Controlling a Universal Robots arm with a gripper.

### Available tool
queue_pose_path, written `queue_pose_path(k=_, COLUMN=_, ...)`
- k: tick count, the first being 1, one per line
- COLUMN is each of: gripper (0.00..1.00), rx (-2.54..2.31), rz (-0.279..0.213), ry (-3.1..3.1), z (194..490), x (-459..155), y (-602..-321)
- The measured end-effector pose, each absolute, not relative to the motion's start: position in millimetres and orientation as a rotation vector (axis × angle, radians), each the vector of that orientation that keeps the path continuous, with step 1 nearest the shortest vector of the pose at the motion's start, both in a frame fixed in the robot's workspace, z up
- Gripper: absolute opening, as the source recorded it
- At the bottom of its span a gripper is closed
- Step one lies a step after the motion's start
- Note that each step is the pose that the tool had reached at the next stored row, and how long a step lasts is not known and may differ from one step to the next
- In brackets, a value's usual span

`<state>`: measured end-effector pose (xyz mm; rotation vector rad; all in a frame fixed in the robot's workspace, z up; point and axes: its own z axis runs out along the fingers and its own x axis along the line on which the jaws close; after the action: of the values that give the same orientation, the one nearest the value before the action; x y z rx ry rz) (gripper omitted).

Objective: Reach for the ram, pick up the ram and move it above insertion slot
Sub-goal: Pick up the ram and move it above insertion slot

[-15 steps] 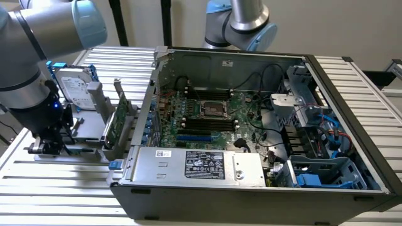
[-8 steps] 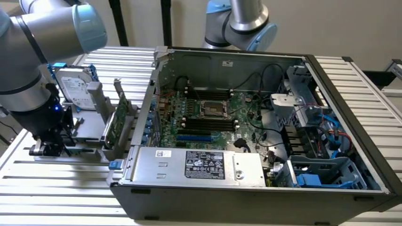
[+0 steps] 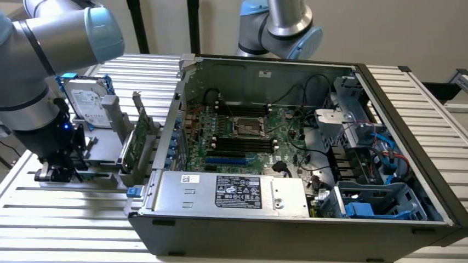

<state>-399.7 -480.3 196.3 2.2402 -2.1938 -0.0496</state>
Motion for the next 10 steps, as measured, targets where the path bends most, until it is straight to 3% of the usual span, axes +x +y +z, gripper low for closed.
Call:
queue_pose_path(k=3, gripper=0.37, rx=2.241, rz=-0.050, ry=-2.192, z=196.1, x=-399.7, y=-479.7)
queue_pose_path(k=5, gripper=0.28, rx=2.242, rz=-0.050, ry=-2.192, z=196.1, x=-399.7, y=-479.6)
queue_pose_path(k=6, gripper=0.28, rx=2.242, rz=-0.050, ry=-2.192, z=196.1, x=-399.7, y=-479.6)
queue_pose_path(k=8, gripper=0.16, rx=2.243, rz=-0.050, ry=-2.191, z=196.1, x=-399.7, y=-479.6)
queue_pose_path(k=10, gripper=0.16, rx=2.243, rz=-0.050, ry=-2.191, z=196.1, x=-399.7, y=-479.6)
